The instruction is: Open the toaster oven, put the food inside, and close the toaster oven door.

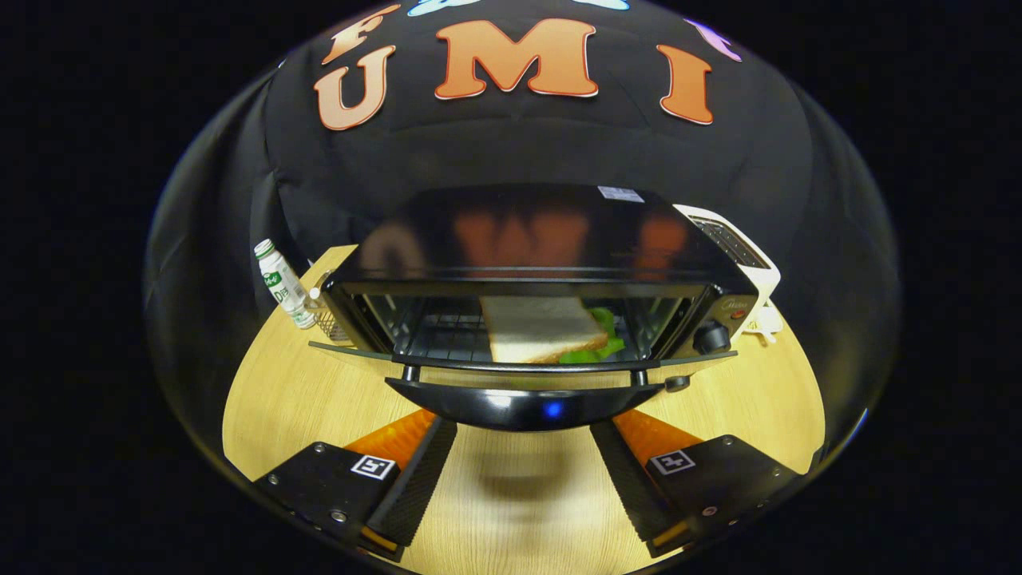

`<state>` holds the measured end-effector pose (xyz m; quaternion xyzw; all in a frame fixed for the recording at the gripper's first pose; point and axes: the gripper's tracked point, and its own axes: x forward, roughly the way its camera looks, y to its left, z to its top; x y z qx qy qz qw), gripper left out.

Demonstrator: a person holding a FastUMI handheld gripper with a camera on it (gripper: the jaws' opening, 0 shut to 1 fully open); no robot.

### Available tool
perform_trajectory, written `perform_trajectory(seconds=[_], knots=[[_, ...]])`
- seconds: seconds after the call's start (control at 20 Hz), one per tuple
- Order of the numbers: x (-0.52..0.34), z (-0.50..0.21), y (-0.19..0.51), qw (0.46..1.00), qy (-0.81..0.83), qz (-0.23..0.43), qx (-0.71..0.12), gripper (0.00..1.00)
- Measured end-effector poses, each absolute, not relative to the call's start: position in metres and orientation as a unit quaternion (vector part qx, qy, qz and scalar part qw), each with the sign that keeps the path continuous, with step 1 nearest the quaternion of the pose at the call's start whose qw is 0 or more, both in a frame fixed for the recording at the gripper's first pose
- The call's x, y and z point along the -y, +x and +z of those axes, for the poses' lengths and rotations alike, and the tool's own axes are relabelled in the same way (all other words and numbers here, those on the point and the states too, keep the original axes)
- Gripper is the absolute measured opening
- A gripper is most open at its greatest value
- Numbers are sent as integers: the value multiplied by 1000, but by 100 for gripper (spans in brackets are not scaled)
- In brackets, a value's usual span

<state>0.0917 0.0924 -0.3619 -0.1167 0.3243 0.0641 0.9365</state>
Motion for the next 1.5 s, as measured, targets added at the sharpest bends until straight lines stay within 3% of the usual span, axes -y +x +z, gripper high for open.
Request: perform_trajectory(seconds=[0.3, 0.65, 1.5], knots=[[-95, -350, 118, 946, -106, 52, -302, 100], [-89, -313, 98, 951, -105, 62, -285, 100], [-30, -20, 51, 992, -100, 36, -69, 99]])
